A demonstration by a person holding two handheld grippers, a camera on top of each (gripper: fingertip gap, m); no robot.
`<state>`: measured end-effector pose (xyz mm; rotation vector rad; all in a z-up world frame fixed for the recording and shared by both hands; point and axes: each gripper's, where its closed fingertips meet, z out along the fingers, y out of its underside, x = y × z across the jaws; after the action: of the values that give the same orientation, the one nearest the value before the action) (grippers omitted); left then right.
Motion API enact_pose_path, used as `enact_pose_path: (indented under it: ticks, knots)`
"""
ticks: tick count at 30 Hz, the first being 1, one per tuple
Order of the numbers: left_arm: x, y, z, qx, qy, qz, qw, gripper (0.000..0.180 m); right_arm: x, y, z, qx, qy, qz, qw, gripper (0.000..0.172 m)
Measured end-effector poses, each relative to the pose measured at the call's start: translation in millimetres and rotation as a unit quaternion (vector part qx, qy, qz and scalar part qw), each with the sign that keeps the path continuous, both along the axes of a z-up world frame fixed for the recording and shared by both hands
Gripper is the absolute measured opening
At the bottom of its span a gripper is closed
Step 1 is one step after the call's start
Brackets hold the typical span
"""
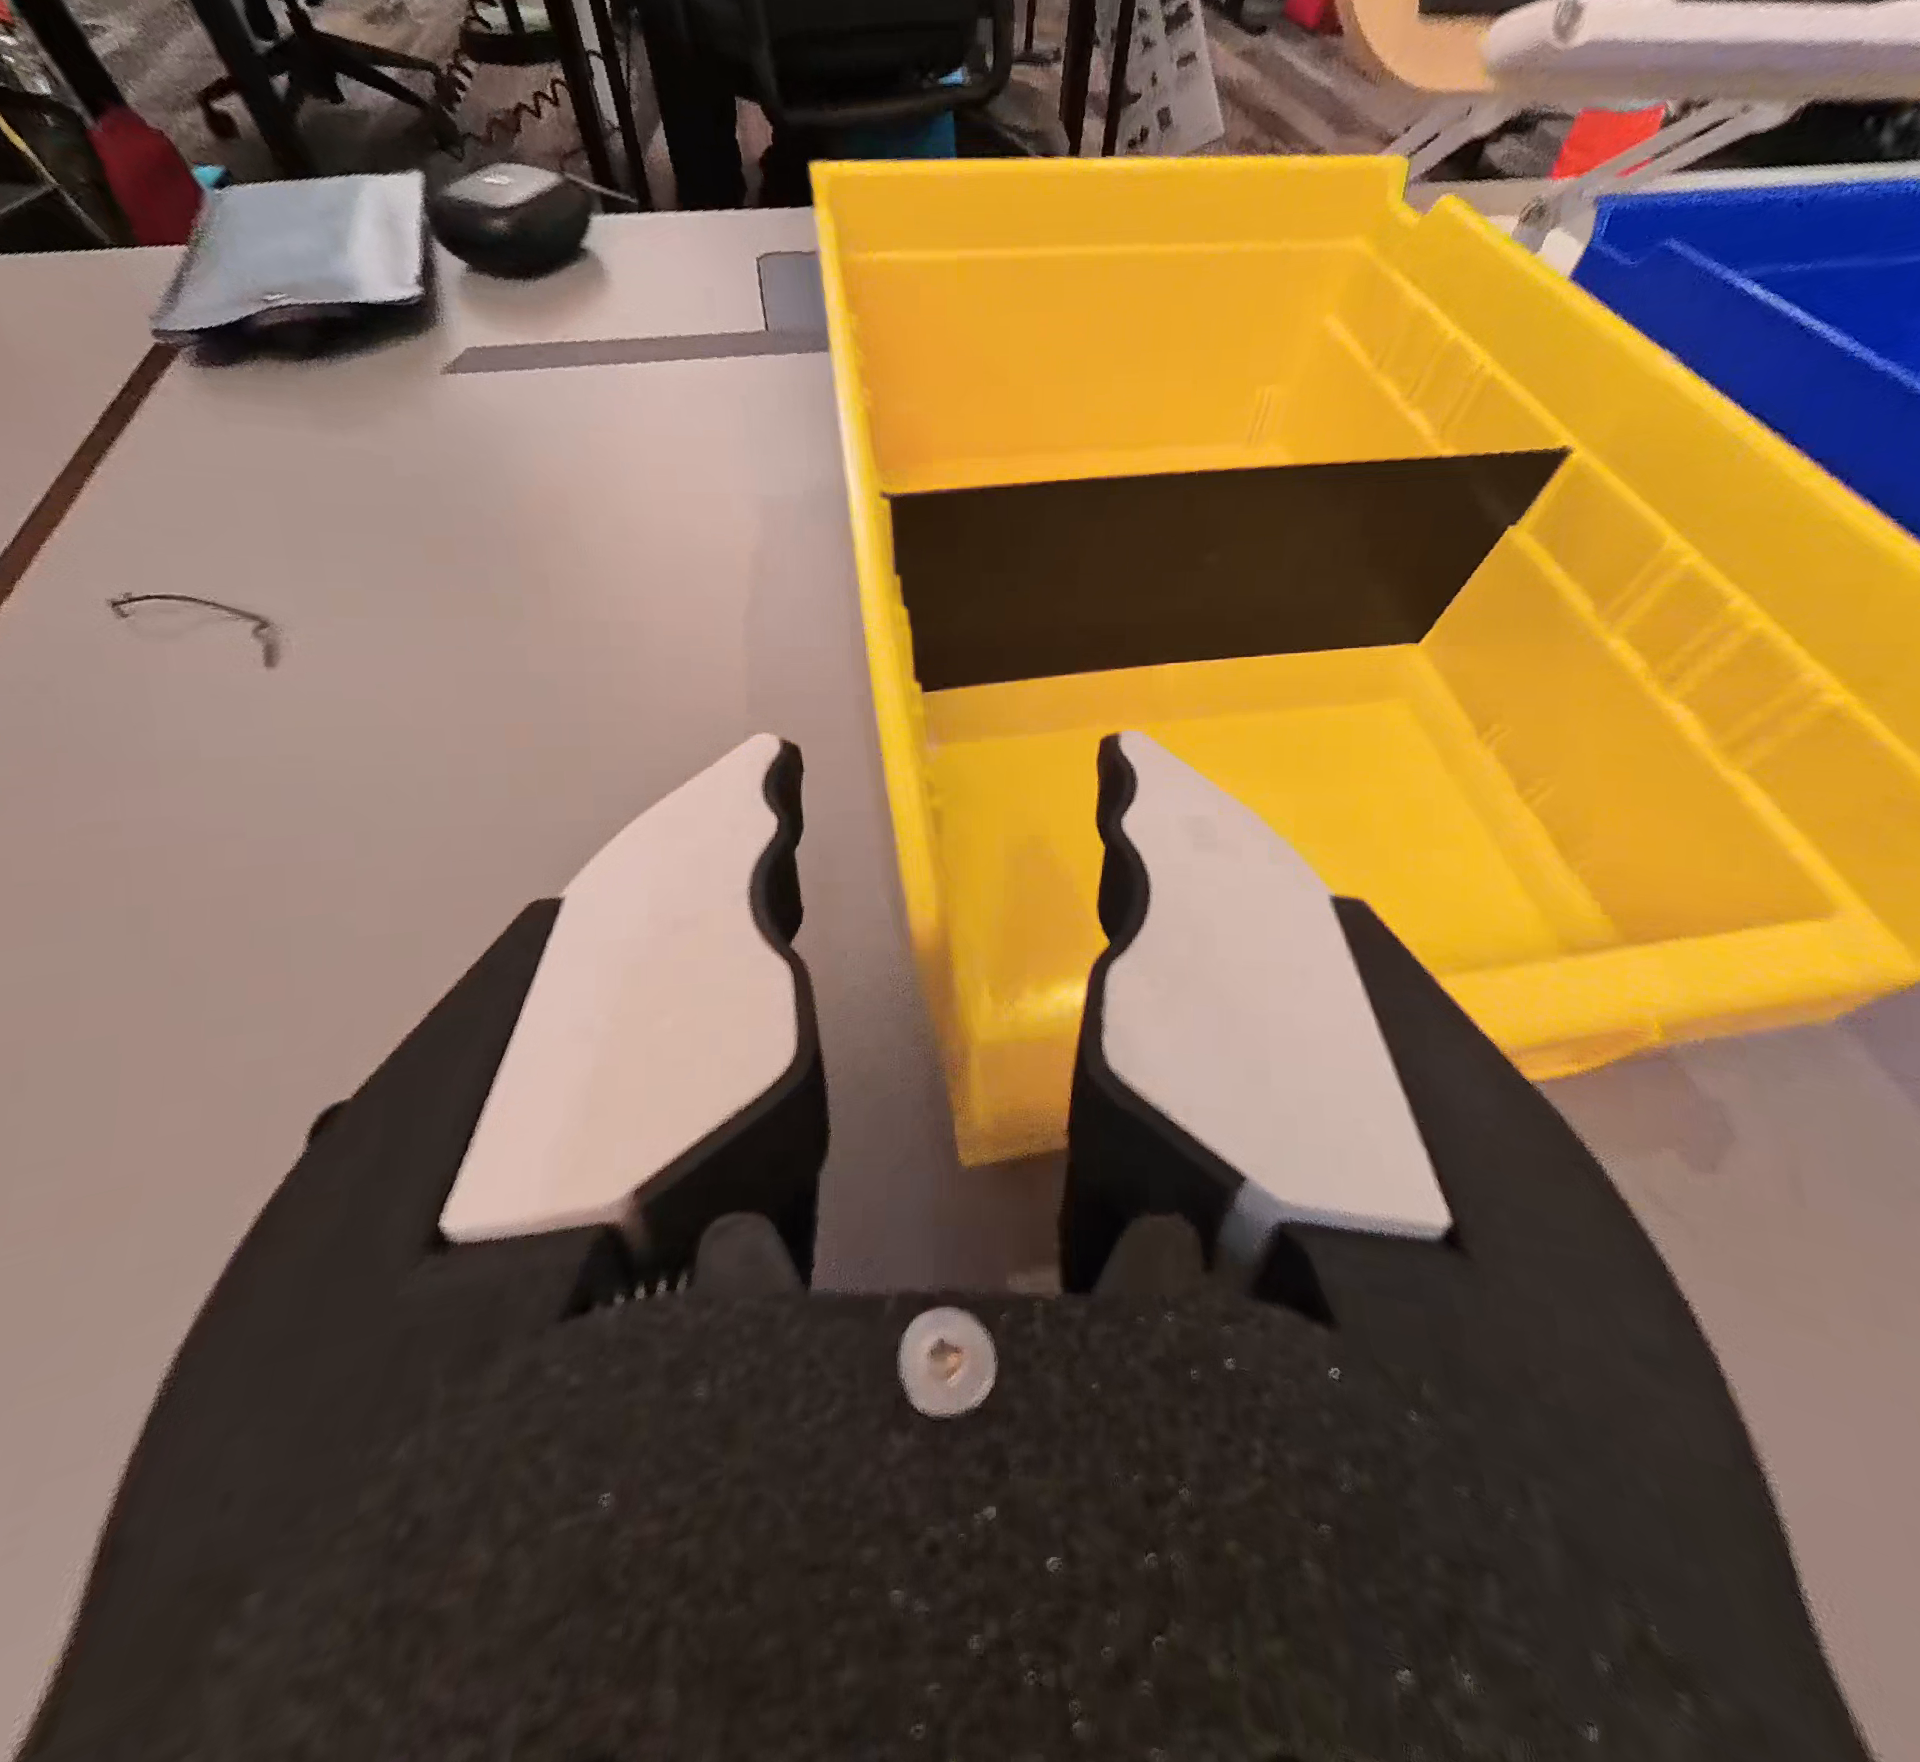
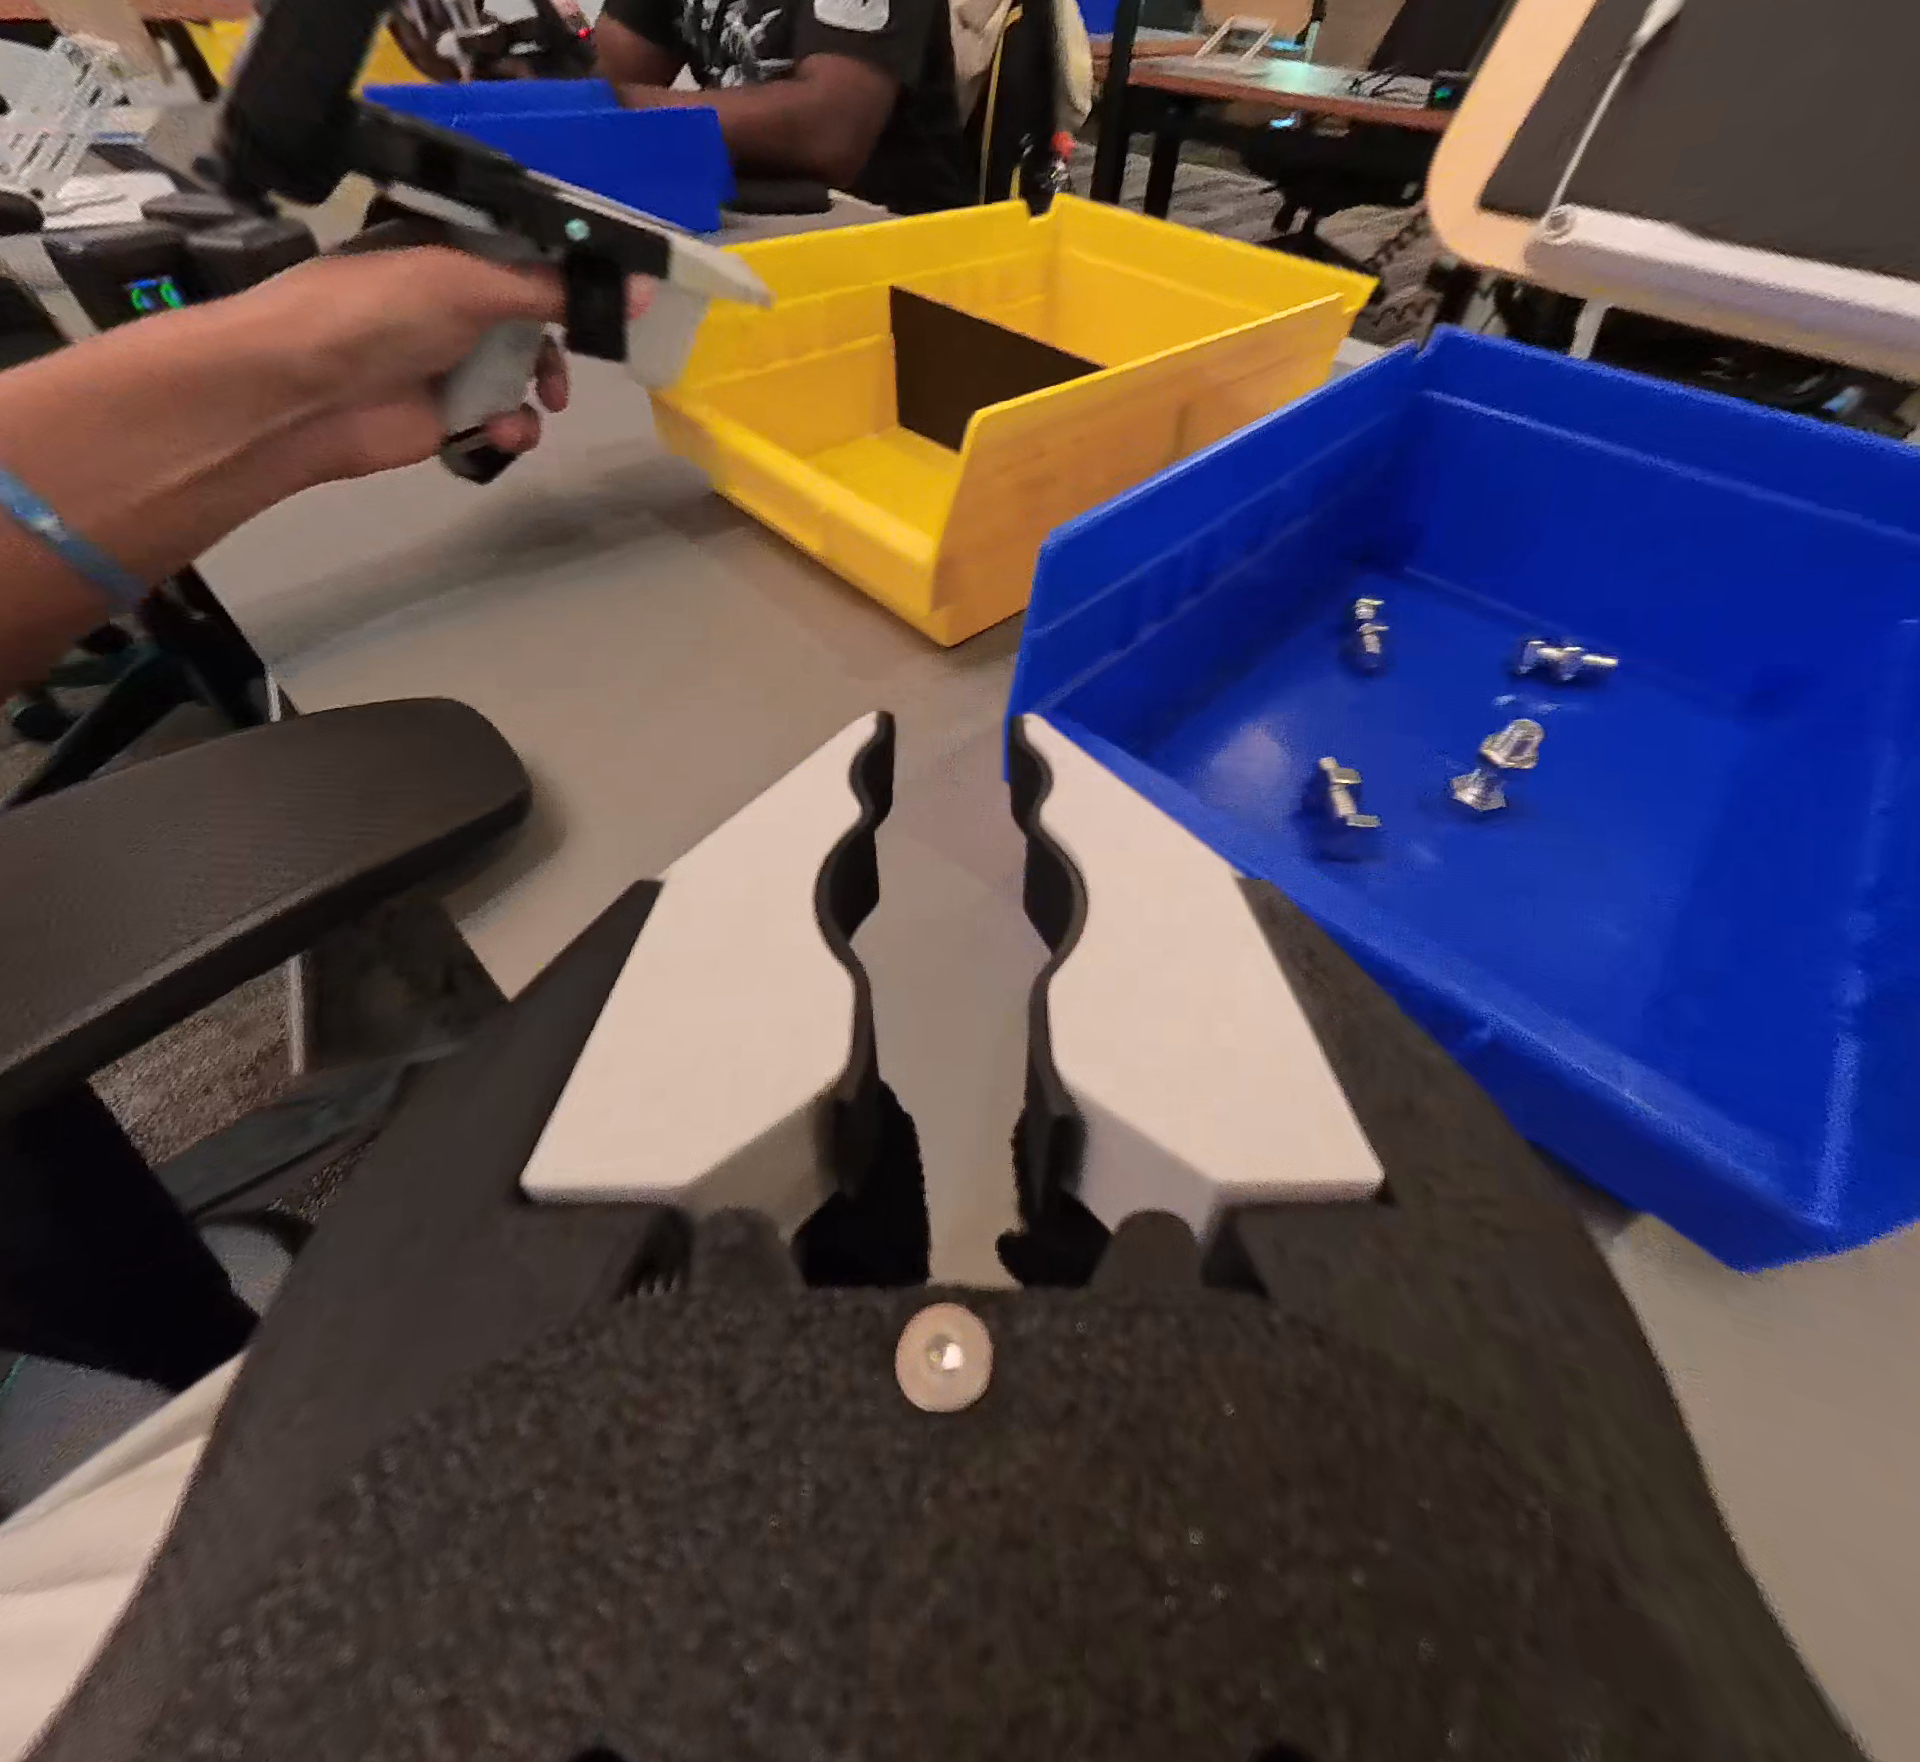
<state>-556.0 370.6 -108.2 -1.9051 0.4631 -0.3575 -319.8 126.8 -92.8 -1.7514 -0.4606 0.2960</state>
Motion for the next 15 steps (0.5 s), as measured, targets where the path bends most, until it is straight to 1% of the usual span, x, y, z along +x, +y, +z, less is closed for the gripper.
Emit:
enact_pose_path:
  ticks: [1,2,3,5,8,10,13,15]
  knots:
    - [4,5,-4,-0.004,0.005,-0.001,1.000,0.050,-4,0,-3,-0.004,-0.004,0.004,1.000,0.022]
    - [7,9,-7,-0.005,0.007,0.001,1.000,0.039,-8,0,-5,-0.008,-0.006,0.008,1.000,0.022]
    - [8,13,-8,0.000,0.009,0.005,1.000,0.025,-10,0,-7,-0.011,-0.008,0.010,1.000,0.022]
    - [1,19,-11,0.006,0.021,0.033,0.999,0.004,-14,3,-8,-0.012,-0.008,0.012,1.000,0.022]
    - [-1,14,-12,-0.009,0.001,0.035,0.999,0.003,-22,11,-8,-0.019,-0.008,0.013,1.000,0.023]
    - [-6,2,-12,-0.014,-0.002,0.047,0.999,0.003,-29,19,-6,-0.023,-0.001,0.010,1.000,0.025]
    - [-16,-31,-12,-0.012,0.000,0.071,0.997,0.003,-36,36,-4,-0.021,0.003,-0.015,1.000,0.039]
    - [-22,-58,-12,-0.014,-0.009,0.093,0.996,0.003,-44,49,-9,-0.032,0.009,-0.030,0.999,0.044]
